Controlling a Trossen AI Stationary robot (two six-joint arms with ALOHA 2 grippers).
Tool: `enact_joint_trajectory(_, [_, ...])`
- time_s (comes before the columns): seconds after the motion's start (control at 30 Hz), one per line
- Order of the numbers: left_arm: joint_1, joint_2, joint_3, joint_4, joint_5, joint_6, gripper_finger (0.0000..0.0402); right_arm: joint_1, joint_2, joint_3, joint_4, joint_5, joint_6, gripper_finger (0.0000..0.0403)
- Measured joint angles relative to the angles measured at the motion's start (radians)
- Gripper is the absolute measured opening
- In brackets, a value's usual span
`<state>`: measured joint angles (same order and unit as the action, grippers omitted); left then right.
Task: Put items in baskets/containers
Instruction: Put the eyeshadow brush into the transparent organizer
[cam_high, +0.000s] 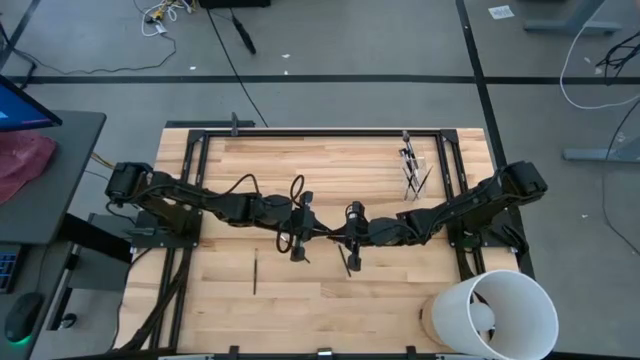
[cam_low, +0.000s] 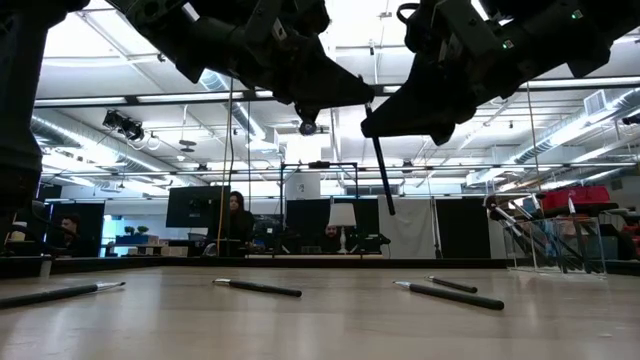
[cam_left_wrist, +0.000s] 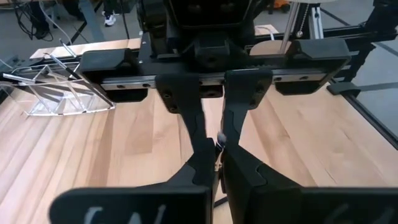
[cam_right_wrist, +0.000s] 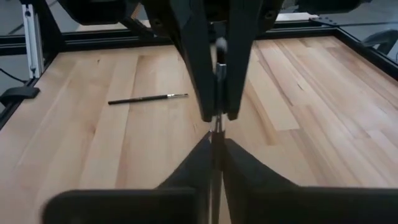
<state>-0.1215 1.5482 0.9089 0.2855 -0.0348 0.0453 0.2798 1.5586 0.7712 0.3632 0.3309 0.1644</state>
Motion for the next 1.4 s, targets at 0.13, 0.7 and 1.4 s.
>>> enact_joint_trajectory(0.13, [0.000, 0.000, 0.000, -0.001, -0.002, -0.002, 0.0020, 0.000, 0.000, 0.000, -0.004, 0.001, 0.001, 0.0013])
enact_joint_trajectory(0.7, [0.002, 0.000, 0.000, -0.040, -0.062, 0.020, 0.0205, 0.058, -0.004, -0.344, 0.502, 0.223, 0.200, 0.0007])
enact_joint_trajectory(1.4, [-0.063, 0.005, -0.439, 0.682, -0.238, -0.125, 0.0207, 0.011, -0.559, -0.531, 0.694, 0.842, -0.404, 0.0007])
